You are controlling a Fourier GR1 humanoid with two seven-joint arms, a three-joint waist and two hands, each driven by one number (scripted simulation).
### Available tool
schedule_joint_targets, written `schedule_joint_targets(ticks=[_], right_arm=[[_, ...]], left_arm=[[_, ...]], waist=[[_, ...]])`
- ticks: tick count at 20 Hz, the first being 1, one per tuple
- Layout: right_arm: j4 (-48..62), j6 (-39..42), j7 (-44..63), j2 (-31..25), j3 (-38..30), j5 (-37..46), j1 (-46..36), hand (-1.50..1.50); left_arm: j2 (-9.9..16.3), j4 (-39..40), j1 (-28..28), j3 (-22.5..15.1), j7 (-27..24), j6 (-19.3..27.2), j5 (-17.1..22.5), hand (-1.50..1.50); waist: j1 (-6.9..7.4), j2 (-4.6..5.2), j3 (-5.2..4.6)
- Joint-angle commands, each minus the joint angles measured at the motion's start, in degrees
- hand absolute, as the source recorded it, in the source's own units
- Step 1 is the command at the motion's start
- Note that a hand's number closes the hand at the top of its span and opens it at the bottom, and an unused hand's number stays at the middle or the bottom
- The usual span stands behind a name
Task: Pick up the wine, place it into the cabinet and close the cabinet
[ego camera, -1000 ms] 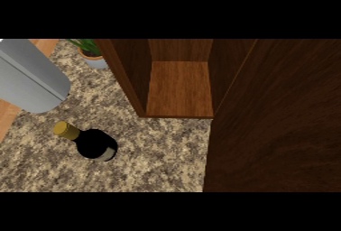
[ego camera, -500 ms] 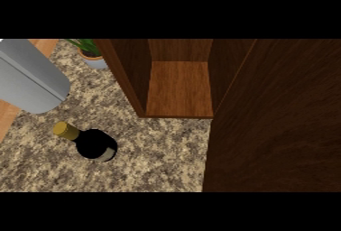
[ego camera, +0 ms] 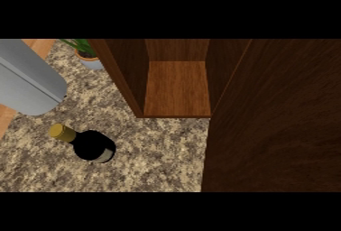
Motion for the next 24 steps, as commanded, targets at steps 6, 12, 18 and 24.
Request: schedule_joint_targets(ticks=[6,12,18,24], right_arm=[[-10.2,-2.4,8.1,0.4,1.6,-2.1,-0.3,-1.50],[-7.3,-3.9,9.3,1.6,2.9,0.8,-5.4,-1.50],[-3.5,-2.3,5.6,3.3,5.6,3.4,-3.4,-1.50],[-7.1,-1.0,9.2,1.0,-0.9,-2.6,-4.0,-1.50]], left_arm=[[-2.2,1.3,-6.0,5.3,1.3,3.3,5.2,-1.50],[-0.9,13.4,-17.9,6.6,5.0,6.6,6.1,-1.50],[-5.7,21.9,-28.2,2.0,7.0,8.7,-3.2,-1.50],[-6.9,32.7,-31.3,3.2,5.8,1.9,-7.9,-1.50]], waist=[[-0.07,-0.08,-0.08],[-0.59,0.16,-0.12],[-0.63,0.20,-0.08],[-0.58,0.15,-0.09]])
